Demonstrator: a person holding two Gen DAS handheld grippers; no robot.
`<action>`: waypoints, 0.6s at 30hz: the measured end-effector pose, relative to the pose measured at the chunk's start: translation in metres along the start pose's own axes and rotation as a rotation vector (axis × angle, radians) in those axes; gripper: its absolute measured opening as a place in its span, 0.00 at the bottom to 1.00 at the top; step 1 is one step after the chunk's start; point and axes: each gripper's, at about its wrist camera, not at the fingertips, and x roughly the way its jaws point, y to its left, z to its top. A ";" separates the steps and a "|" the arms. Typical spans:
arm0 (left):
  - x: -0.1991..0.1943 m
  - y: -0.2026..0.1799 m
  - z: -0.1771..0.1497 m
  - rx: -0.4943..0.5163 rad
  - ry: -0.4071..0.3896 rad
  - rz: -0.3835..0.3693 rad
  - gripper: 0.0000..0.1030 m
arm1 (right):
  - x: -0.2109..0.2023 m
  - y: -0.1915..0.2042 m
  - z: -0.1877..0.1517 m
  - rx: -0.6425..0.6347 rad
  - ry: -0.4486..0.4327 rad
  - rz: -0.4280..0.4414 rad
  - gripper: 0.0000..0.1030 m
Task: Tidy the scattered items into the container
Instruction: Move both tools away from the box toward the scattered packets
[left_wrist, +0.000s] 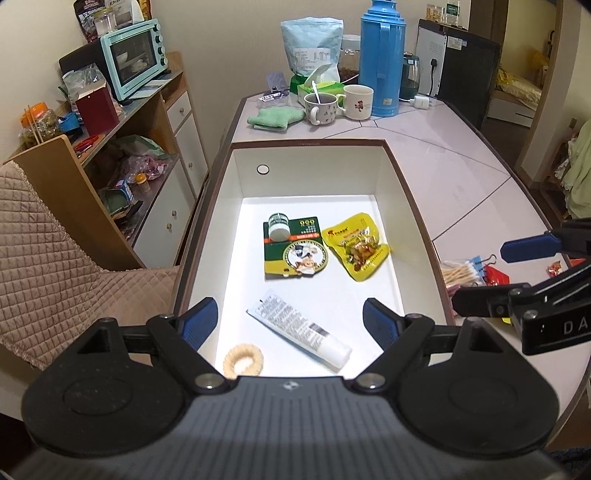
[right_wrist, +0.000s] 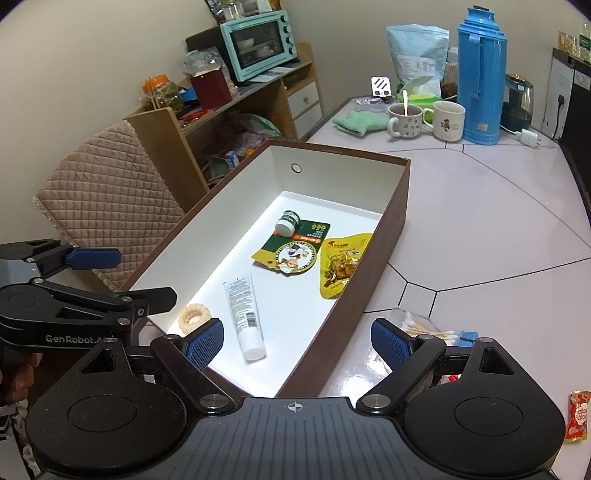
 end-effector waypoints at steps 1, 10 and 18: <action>-0.001 -0.002 -0.001 -0.002 0.001 0.003 0.81 | -0.002 -0.001 -0.001 -0.004 -0.003 0.004 0.87; -0.012 -0.024 -0.009 -0.019 0.005 0.034 0.81 | -0.024 -0.012 -0.014 -0.042 -0.036 0.026 0.87; -0.018 -0.046 -0.014 -0.034 0.018 0.060 0.81 | -0.043 -0.029 -0.020 -0.075 -0.082 0.051 0.87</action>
